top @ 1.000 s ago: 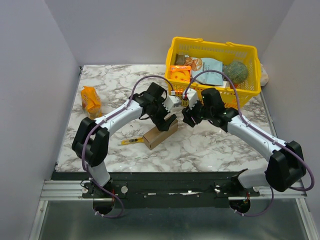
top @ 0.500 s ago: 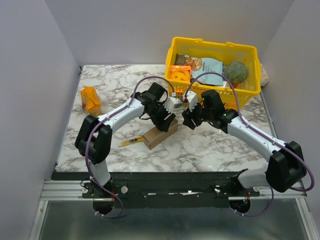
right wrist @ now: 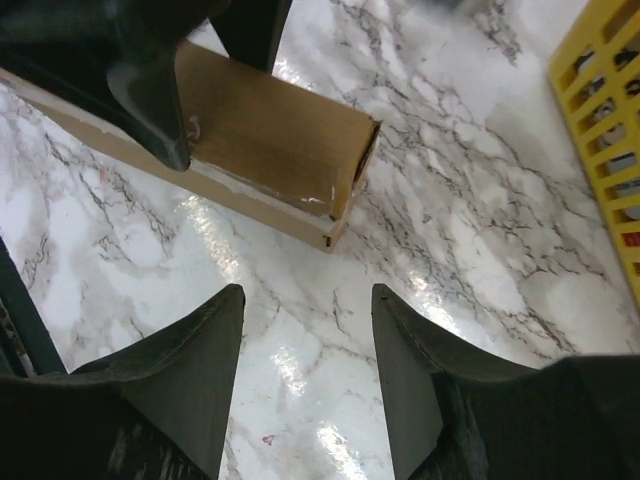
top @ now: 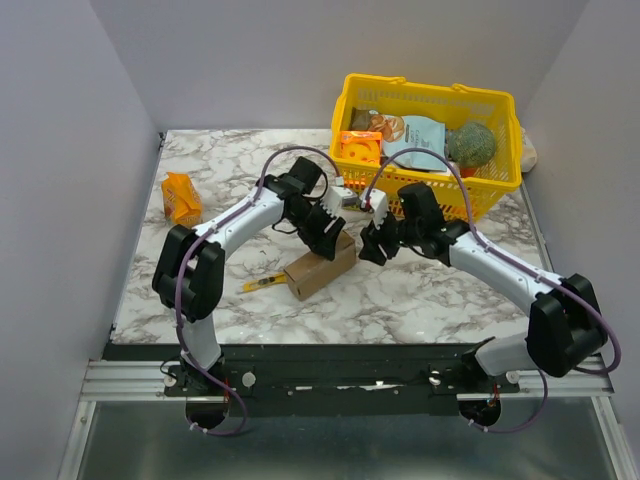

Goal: Unpack the express box

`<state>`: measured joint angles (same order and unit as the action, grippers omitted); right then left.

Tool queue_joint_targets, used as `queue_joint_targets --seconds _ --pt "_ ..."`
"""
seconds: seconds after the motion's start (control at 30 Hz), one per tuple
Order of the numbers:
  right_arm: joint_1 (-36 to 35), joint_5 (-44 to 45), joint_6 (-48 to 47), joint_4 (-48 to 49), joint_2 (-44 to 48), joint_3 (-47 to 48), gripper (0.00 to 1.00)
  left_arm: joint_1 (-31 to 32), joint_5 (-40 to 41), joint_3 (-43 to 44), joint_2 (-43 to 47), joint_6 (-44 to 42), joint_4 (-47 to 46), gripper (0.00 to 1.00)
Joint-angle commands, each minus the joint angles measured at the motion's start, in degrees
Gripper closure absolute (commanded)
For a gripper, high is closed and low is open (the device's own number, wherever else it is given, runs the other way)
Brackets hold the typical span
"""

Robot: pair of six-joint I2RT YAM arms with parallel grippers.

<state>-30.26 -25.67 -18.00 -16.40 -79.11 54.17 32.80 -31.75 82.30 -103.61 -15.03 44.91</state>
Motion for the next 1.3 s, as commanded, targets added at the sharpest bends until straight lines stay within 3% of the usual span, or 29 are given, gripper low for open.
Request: queue_joint_targets --seconds 0.0,0.37,0.6,0.8,0.97,1.27 --pt "-0.24 -4.73 0.25 2.87 -3.24 -0.74 0.39 -3.87 -11.22 2.95 -1.06 4.47 1.06 0.43" --pt "-4.72 -0.62 2.18 5.94 -11.4 2.07 0.41 -8.1 -33.52 -1.79 -2.47 14.76 -5.96 0.41" --pt "-5.33 3.61 1.92 5.94 -16.68 5.06 0.41 -10.21 -40.66 -6.18 -2.56 21.79 -10.88 0.41" --pt "-5.51 4.22 1.3 6.03 -17.39 5.94 0.41 -12.4 -45.59 -5.84 -2.65 23.2 -11.16 0.42" --pt "-5.6 5.81 2.44 6.03 -17.57 5.86 0.41 -14.16 -53.31 -3.64 -3.7 18.82 -3.26 0.42" --pt "-5.6 5.37 4.46 5.94 -18.89 6.3 0.4 -17.85 -54.74 -8.47 1.48 18.46 -2.8 0.42"
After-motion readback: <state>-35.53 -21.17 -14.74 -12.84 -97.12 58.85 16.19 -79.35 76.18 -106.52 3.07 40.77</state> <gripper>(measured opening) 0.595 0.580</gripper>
